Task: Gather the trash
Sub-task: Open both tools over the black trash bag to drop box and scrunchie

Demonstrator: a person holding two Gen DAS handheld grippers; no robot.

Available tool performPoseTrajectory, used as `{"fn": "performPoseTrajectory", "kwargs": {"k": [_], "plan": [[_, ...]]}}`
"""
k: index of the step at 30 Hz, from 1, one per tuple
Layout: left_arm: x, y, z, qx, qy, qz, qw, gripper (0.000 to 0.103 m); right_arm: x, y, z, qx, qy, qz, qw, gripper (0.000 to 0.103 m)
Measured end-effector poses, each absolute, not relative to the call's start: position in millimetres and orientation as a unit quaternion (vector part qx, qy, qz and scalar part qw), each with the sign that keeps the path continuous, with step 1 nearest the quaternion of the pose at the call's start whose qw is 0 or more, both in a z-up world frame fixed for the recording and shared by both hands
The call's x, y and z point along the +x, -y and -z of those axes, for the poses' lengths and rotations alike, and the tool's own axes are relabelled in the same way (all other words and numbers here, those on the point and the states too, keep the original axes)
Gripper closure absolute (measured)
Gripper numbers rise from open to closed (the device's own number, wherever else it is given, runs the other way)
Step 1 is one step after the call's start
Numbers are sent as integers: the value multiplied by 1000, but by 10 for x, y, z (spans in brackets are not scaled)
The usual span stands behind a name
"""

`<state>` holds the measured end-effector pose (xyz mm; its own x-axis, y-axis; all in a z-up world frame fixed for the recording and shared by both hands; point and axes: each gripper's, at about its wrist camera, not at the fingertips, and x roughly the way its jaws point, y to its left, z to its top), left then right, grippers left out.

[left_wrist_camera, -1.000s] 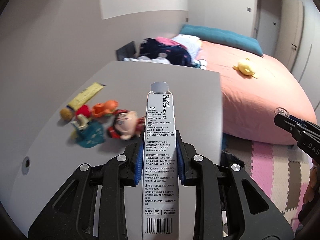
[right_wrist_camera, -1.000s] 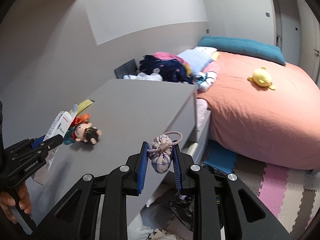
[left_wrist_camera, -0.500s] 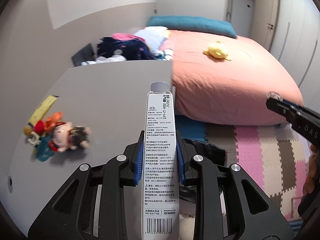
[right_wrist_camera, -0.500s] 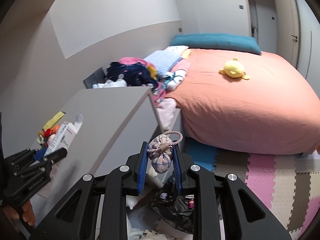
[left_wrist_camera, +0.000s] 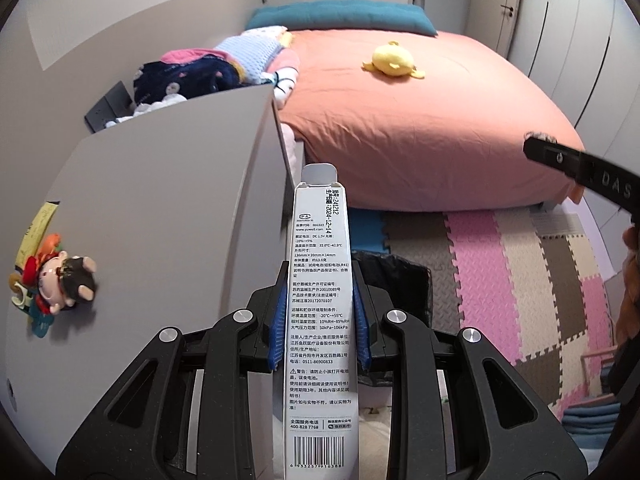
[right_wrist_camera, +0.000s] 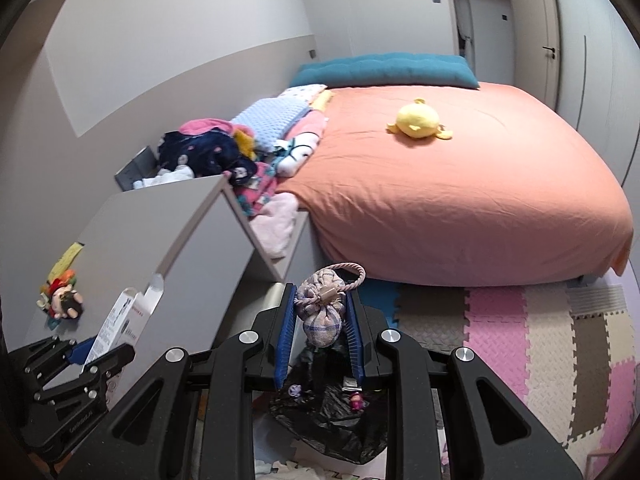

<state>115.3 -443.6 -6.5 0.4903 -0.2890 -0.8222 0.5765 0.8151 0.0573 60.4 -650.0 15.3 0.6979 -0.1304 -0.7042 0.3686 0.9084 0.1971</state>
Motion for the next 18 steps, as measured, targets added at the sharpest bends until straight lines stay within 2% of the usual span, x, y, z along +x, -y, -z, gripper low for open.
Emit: {"fn": "performPoseTrajectory", "kwargs": {"k": [2,3,4,5,6,7,9,18], "plan": [[1194,4485,126,172,-442,256,842,76,668,6578,-125,164,-368,148,903,77],[1211,4514,152,175,-448,258,838,75,703,6614,-113,163,-372,156,901,73],[1224,4536,168,175,-452,261,835,73,721,6656,-100,161,-375,165,898,64],[1258,4554,185,175,-458,258,833,49,765,6706,-82,159,-383,180,892,39],[1276,4550,181,176,-456,250,836,11,787,6736,-75,159,-385,188,889,13],[1285,4545,160,176,-446,241,844,6,796,6773,-75,160,-382,197,888,4],[1273,4504,95,179,-418,222,862,6,807,6799,-89,144,-374,220,889,2],[1368,4348,64,172,-423,206,865,6,837,6860,-45,134,-374,239,886,2]]}}
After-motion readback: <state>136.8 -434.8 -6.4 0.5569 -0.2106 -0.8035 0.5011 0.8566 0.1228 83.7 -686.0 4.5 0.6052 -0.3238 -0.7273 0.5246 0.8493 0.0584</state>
